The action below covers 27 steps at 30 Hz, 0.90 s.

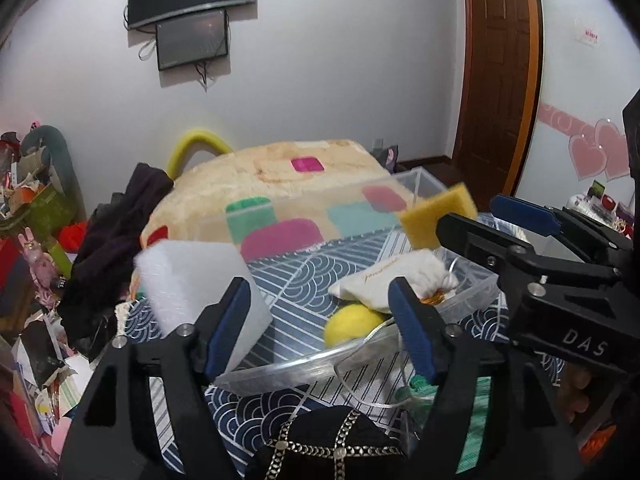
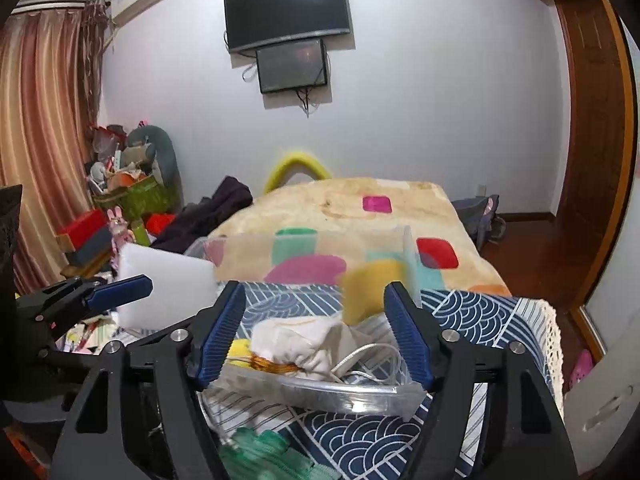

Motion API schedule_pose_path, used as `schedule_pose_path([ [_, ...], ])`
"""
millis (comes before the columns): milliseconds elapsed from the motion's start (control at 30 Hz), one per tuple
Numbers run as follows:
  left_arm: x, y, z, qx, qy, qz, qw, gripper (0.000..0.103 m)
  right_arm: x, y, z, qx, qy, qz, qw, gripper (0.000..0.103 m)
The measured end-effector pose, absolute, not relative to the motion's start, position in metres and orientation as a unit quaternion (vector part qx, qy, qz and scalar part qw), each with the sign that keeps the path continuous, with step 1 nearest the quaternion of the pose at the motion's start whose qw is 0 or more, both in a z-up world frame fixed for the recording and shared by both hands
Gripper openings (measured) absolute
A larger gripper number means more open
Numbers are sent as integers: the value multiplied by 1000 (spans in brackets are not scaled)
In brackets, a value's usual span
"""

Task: Organize soft objects
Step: 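Drop the sponge into the box with the right tool while the left tool drops the doll inside, then grasp the green knit glove with the right tool while the left tool grasps the black goggles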

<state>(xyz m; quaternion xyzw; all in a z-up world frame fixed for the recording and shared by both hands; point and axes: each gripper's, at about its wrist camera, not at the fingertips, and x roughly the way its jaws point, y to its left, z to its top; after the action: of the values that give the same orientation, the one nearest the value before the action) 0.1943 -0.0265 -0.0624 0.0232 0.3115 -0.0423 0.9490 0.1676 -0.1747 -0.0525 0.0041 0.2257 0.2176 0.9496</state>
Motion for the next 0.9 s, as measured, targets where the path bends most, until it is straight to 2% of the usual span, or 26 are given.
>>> schedule_pose_path([
  [67, 187, -24, -54, 21, 299, -41, 953, 78, 158, -177, -45, 8, 210, 221, 952, 82],
  [267, 154, -16, -30, 8, 262, -43, 964, 97, 134, -184, -31, 9, 181, 228, 957, 83],
  [533, 118, -1, -25, -3, 255, -45, 966, 101, 116, -187, -47, 21, 202, 235, 950, 86],
  [900, 100, 6, -83, -3, 331, -52, 942, 101, 107, -176, -116, -7, 300, 232, 925, 87],
])
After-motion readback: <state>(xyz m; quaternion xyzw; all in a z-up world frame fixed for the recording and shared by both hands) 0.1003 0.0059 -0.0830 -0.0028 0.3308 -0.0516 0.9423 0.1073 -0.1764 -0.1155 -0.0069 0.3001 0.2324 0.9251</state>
